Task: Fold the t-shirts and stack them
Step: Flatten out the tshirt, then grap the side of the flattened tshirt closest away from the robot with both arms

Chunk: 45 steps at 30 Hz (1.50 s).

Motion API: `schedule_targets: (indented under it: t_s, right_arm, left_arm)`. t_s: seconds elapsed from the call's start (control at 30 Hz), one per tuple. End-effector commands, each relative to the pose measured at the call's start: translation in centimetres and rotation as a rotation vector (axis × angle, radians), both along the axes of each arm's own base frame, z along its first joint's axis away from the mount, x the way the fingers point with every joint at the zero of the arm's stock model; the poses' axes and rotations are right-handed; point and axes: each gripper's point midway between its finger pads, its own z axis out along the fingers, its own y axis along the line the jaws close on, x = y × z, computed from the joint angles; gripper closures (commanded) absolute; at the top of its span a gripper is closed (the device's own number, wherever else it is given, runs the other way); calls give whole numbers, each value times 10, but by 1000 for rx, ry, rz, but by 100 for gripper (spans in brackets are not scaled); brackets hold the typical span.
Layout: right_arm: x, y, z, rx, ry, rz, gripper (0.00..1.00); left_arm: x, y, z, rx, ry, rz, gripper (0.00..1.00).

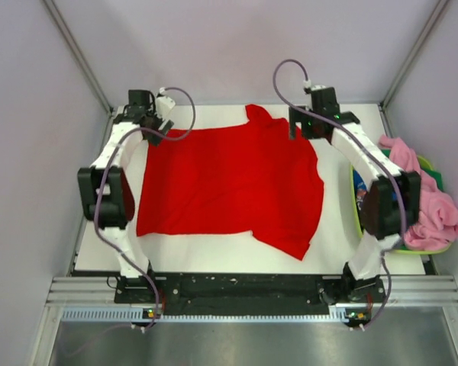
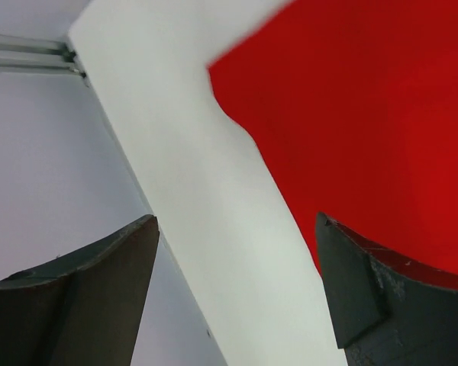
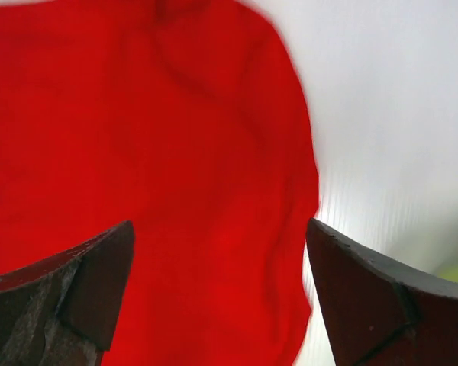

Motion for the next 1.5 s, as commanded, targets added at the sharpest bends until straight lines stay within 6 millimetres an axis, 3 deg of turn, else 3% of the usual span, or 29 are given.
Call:
schedule_targets:
  t_s: [0.0,0.13,0.2,0.3,0.37,0.53,0.7,0.77,0.83,0.93,1.0,1.03,1.2,1.3,1.4,1.47]
  right_arm:
    - [-124,2,9,129,131,16,14]
    - [-214,-1,-22,102,261,-16,27]
    - [-251,-5,-35,67,321,-37,30]
    - [-297,6,-58,91,429,-25,30]
    - [-323,16,-75,109,495,-7,30]
    - [-361,21,-121,97,615,-36,27]
    - [-356,13,-141,60,593,-91,26]
    - [-358,17,-149,72,613,-82,29]
    - [-364,27,-158,124,647,-48,41]
    - [-370,42,-166,204,670,-1,68]
    - [-370,46,-162,219,672,25,92]
    - [-368,48,-155,227,660,34,100]
    - [-362,44,-105,211,592,74,100]
    - [-377,44,-84,230,631,115,100]
    - [-401,44,-71,266,708,166,100]
    - [-406,46,-60,290,703,204,100]
  left_arm:
    - [-105,-45,51,-71,51,-340,15]
    - [-215,-41,-10,8,337,-530,20]
    - [-255,-30,-40,85,424,-592,20]
    - [-296,-18,-75,166,484,-634,20]
    - [-308,-17,-90,187,479,-654,20]
    - [-310,-24,-106,147,449,-649,19]
    - [-311,-23,-129,135,473,-632,20]
    - [-308,-19,-134,136,477,-588,25]
    - [-306,-18,-135,131,484,-566,40]
    - [-305,-18,-132,118,471,-534,70]
    - [-299,-18,-123,112,436,-494,100]
    - [-292,-14,-114,114,405,-451,100]
    - [-274,2,-67,149,309,-292,100]
    - [-285,6,-53,141,335,-255,100]
    - [-308,11,-49,152,398,-228,100]
    - [-319,16,-46,172,422,-207,100]
